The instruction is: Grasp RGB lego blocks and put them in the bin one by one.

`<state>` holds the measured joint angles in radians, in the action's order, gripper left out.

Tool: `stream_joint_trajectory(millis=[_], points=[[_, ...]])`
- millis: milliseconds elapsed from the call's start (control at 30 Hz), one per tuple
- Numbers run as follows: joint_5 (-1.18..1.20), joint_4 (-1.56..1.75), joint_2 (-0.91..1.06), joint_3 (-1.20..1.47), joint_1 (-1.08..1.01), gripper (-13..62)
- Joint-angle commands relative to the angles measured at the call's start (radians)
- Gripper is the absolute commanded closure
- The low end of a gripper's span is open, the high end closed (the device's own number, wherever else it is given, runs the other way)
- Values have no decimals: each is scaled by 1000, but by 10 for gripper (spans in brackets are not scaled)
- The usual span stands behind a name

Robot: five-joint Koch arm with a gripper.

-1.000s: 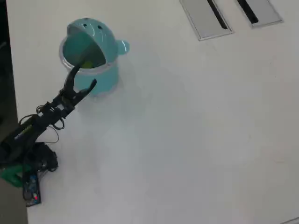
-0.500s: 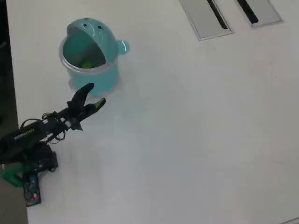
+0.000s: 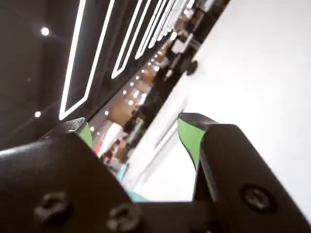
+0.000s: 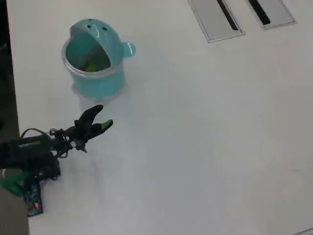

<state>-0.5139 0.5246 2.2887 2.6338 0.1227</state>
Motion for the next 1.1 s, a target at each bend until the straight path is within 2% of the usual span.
stream_joint_trajectory(millis=[0, 467, 967, 1067], points=[[3, 127, 67, -28, -2, 162], [195, 245, 63, 212, -98, 162], [196, 397, 63, 511, -92, 160], [198, 387, 63, 537, -95, 139]])
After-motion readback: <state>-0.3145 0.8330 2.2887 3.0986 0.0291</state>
